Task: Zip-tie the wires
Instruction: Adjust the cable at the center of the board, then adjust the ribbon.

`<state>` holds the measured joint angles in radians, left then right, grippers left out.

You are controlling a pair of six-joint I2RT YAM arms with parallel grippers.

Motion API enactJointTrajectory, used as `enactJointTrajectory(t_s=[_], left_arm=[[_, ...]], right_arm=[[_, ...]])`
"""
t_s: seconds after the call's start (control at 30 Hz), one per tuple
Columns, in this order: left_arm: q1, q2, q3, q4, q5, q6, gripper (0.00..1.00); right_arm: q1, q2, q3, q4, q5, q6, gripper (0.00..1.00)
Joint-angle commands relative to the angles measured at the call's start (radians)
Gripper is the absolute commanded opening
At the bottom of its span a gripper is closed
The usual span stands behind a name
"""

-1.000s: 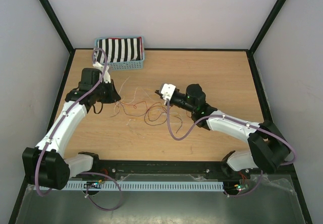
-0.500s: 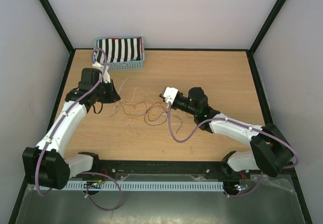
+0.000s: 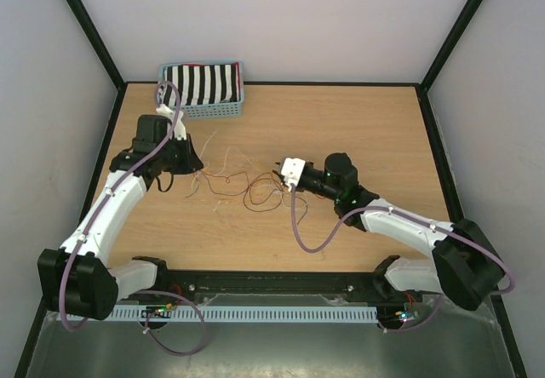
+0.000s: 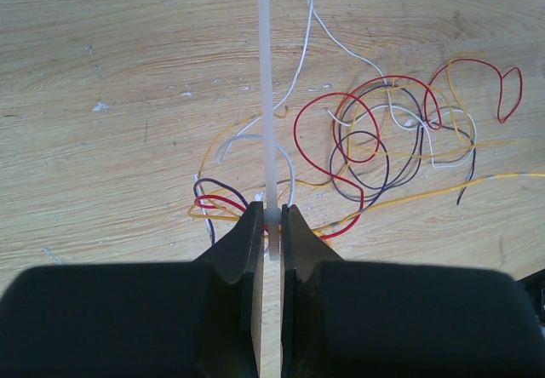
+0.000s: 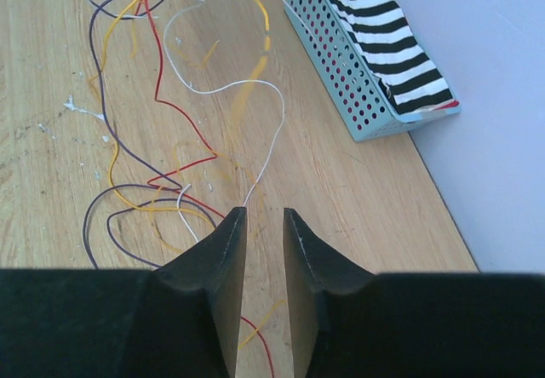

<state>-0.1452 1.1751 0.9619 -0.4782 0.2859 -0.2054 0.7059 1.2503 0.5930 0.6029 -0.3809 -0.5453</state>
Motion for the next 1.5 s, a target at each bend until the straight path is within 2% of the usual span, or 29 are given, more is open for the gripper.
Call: enactJointTrajectory(t_s=[0.0, 0.1, 0.2, 0.37, 0.47, 0.57, 0.63, 0.7, 0.8, 0.9, 1.07, 1.47], left_arm=[[0.006, -0.029, 0.028, 0.016, 0.015, 0.012, 0.00], [0.006, -0.031, 0.029, 0.017, 0.025, 0.014, 0.00], [0.005, -0.030, 0.031, 0.020, 0.048, 0.021, 0.00], [-0.002, -0.036, 0.035, 0.030, 0.122, 0.053, 0.00], [-0.008, -0.049, 0.033, 0.031, 0.128, 0.058, 0.00], [-0.012, -0.056, 0.029, 0.034, 0.126, 0.058, 0.00], [-0.014, -0.058, 0.027, 0.039, 0.125, 0.055, 0.00], [-0.018, -0.057, 0.025, 0.043, 0.125, 0.052, 0.00], [-0.020, -0.059, 0.022, 0.054, 0.125, 0.049, 0.00], [-0.024, -0.062, 0.017, 0.069, 0.132, 0.043, 0.00], [-0.033, -0.071, 0.000, 0.095, 0.139, 0.030, 0.00], [-0.044, -0.070, -0.026, 0.110, 0.130, 0.012, 0.00]], right_arm=[[-0.006, -0.061, -0.023, -0.015, -0.064, -0.052, 0.39], [-0.006, -0.083, -0.029, -0.013, -0.102, -0.051, 0.48], [-0.006, -0.067, -0.003, 0.007, -0.111, -0.015, 0.52], [-0.006, 0.056, 0.180, -0.031, -0.076, 0.154, 0.56], [-0.006, 0.154, 0.373, -0.172, 0.011, 0.385, 0.52], [-0.005, 0.266, 0.557, -0.377, 0.017, 0.660, 0.47], [-0.005, 0.310, 0.620, -0.481, 0.045, 0.827, 0.46], [-0.005, 0.331, 0.621, -0.515, 0.046, 0.965, 0.47], [-0.001, 0.344, 0.562, -0.432, 0.014, 1.126, 0.50], [0.011, 0.376, 0.518, -0.348, -0.017, 1.216, 0.54], [0.033, 0.417, 0.428, -0.096, -0.055, 1.399, 0.56], [0.065, 0.422, 0.467, -0.040, -0.011, 1.399, 0.63]])
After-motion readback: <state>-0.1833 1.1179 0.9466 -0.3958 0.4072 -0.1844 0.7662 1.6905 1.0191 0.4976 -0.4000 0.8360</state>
